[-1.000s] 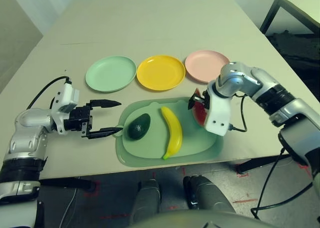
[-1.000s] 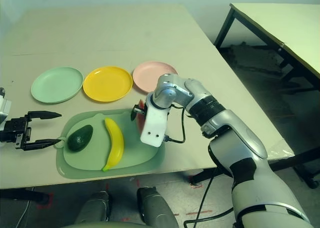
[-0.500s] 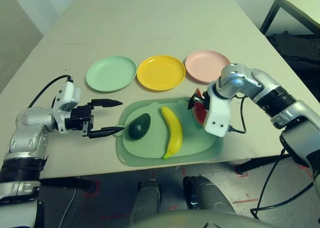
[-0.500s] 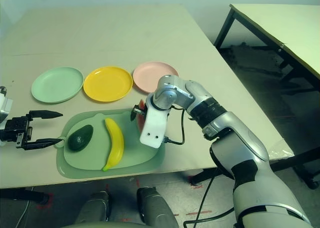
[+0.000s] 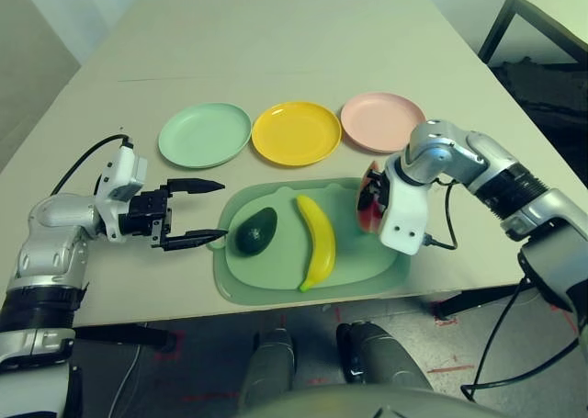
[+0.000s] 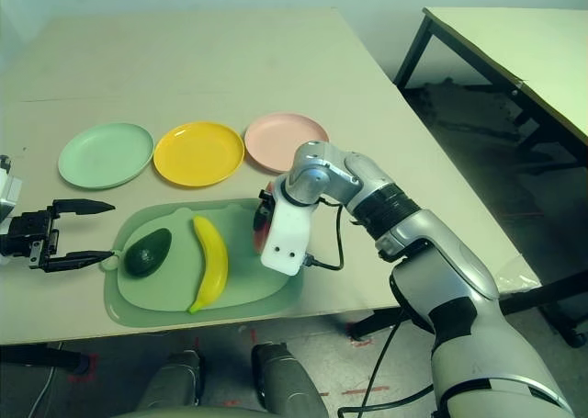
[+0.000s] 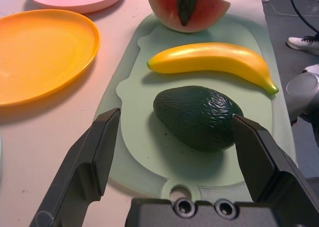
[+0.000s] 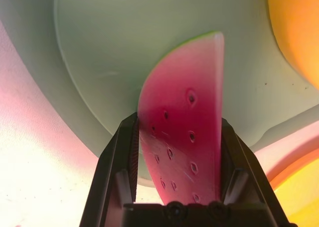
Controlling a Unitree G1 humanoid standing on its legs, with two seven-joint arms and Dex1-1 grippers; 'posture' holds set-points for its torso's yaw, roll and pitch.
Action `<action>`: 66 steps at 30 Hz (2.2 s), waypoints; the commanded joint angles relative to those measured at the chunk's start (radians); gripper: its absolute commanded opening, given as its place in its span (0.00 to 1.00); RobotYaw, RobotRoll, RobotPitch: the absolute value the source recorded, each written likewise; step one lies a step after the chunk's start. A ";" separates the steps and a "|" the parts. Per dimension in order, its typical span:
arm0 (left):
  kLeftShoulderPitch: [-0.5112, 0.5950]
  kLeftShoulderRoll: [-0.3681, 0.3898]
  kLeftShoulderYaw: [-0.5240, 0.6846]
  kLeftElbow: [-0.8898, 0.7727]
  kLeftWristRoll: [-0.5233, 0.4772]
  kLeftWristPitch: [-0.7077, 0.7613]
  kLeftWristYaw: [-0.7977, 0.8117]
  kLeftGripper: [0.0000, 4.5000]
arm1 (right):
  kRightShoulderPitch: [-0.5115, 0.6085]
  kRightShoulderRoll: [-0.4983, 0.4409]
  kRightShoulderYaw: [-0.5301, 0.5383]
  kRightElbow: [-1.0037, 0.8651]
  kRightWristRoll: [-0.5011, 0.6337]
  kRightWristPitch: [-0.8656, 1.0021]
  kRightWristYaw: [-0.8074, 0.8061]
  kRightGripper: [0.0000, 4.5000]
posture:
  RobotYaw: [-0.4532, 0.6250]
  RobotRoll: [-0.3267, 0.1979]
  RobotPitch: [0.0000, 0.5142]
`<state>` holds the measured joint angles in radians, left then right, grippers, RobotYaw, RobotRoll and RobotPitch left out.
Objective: Place the fruits into color-matched plates.
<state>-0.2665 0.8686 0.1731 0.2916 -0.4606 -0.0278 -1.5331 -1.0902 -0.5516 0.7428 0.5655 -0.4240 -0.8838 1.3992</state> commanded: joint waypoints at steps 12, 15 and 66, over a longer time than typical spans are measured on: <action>-0.122 -0.025 -0.015 0.015 0.063 0.124 0.220 1.00 | -0.326 0.104 0.007 0.513 -0.247 -0.005 -0.400 0.46 | 0.43 0.62 0.26; -0.140 -0.033 -0.019 -0.024 0.056 0.184 0.271 1.00 | -0.352 0.119 0.039 0.613 -0.337 0.036 -0.537 0.46 | 0.43 0.62 0.26; -0.094 -0.009 0.011 -0.098 -0.008 0.263 0.202 1.00 | -0.447 0.072 0.147 0.765 -0.594 0.032 -0.812 0.99 | 0.43 0.62 0.24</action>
<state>-0.3656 0.8544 0.1786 0.1802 -0.4560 0.2459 -1.3054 -1.5217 -0.4796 0.8956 1.3519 -1.0337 -0.7928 0.5509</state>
